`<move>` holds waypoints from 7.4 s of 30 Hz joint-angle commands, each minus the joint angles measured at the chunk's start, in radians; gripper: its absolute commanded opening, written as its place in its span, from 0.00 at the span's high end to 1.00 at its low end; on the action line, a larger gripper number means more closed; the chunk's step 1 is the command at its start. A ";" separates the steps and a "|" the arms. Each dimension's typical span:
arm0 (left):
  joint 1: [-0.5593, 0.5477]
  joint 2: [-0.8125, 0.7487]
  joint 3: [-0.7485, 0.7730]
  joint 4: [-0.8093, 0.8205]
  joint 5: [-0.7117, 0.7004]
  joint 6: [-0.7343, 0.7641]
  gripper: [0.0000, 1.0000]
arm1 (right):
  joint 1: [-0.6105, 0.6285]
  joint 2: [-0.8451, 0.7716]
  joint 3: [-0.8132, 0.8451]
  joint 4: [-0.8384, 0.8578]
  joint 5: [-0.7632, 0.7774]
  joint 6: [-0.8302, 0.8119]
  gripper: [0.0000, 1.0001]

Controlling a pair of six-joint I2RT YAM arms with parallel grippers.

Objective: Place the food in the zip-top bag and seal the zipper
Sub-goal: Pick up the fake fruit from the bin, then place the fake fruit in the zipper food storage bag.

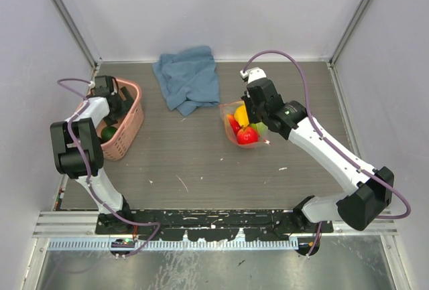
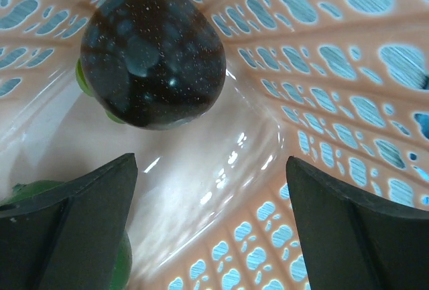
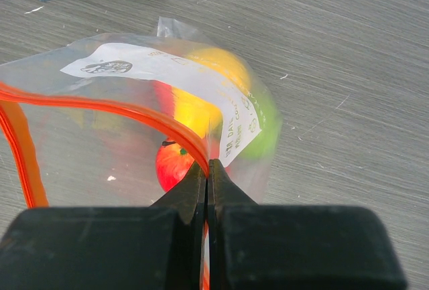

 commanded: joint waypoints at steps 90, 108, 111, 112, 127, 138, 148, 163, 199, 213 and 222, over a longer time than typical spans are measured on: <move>-0.163 -0.713 -0.134 -0.231 -0.141 -0.146 0.74 | 0.006 -0.044 0.019 0.055 -0.032 0.032 0.99; -0.780 -0.935 -0.386 0.303 0.000 -0.215 0.75 | 0.012 -0.054 -0.005 0.111 -0.071 0.069 1.00; -0.907 -0.870 -0.394 0.428 -0.027 -0.192 0.75 | 0.012 -0.052 -0.015 0.124 -0.070 0.068 0.99; -0.938 -0.847 -0.392 0.464 -0.034 -0.184 0.75 | 0.012 -0.052 -0.016 0.123 -0.070 0.068 0.99; -1.165 -0.496 -0.239 0.620 -0.232 -0.266 0.77 | 0.012 -0.071 -0.052 0.173 -0.086 0.078 0.99; -1.166 -0.325 -0.092 0.439 -0.387 -0.324 0.74 | 0.013 -0.104 -0.076 0.191 -0.130 0.088 0.99; -1.165 -0.239 -0.018 0.368 -0.481 -0.283 0.67 | 0.012 -0.148 -0.123 0.210 -0.138 0.100 0.99; -1.160 -0.051 0.118 0.424 -0.684 -0.206 0.58 | 0.012 -0.199 -0.175 0.233 -0.206 0.124 0.99; -1.153 -0.307 0.098 0.112 -0.367 -0.133 0.07 | 0.012 -0.189 -0.206 0.261 -0.158 0.140 1.00; -1.005 -0.557 -0.013 -0.165 -0.272 -0.182 0.04 | 0.012 -0.187 -0.227 0.276 -0.104 0.109 0.99; -0.792 -0.684 -0.017 -0.381 -0.239 -0.156 0.03 | 0.012 -0.185 -0.206 0.267 0.001 0.076 1.00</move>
